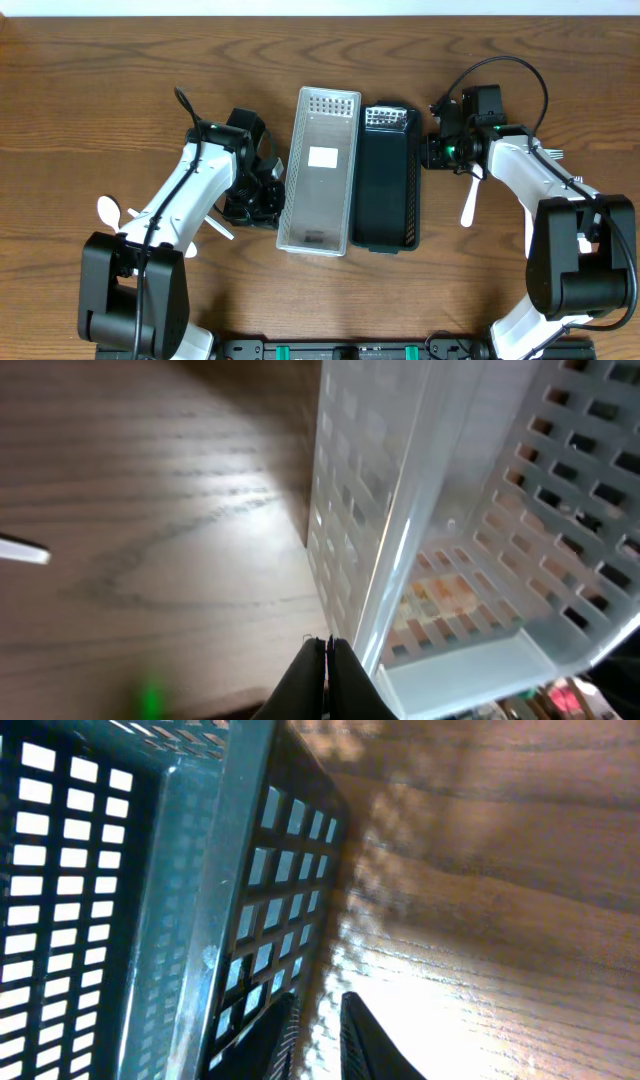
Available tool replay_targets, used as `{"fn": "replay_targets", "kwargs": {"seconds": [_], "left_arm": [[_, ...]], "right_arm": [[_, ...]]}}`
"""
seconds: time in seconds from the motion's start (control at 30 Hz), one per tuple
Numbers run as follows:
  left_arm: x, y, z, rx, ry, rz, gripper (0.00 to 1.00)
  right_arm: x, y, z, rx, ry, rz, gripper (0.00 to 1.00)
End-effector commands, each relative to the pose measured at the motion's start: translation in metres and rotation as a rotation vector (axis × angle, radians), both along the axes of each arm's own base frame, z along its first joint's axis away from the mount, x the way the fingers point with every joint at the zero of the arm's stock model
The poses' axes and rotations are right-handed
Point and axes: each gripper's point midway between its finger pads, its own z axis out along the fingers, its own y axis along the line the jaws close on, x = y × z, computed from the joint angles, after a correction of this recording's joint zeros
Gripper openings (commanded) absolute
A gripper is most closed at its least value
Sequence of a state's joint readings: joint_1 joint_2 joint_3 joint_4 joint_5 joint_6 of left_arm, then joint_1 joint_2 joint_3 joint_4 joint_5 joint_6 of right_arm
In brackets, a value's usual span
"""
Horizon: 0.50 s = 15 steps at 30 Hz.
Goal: Pack container
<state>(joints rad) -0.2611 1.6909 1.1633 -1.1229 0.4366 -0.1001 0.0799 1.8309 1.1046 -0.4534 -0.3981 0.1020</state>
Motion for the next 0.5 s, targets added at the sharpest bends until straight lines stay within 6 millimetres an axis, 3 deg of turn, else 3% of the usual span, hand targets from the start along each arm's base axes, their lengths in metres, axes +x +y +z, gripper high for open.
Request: {"fn": "replay_targets", "kwargs": {"seconds": [0.0, 0.47], "left_arm": [[-0.008, -0.008, 0.0009, -0.032, 0.025, -0.022, 0.06], [-0.0143, -0.0158, 0.001, -0.029, 0.029, -0.061, 0.06]], "right_arm": [[0.0053, 0.0097, 0.007, 0.023, -0.023, 0.028, 0.18], [0.0074, 0.0099, 0.008, 0.024, -0.033, 0.029, 0.18]]}}
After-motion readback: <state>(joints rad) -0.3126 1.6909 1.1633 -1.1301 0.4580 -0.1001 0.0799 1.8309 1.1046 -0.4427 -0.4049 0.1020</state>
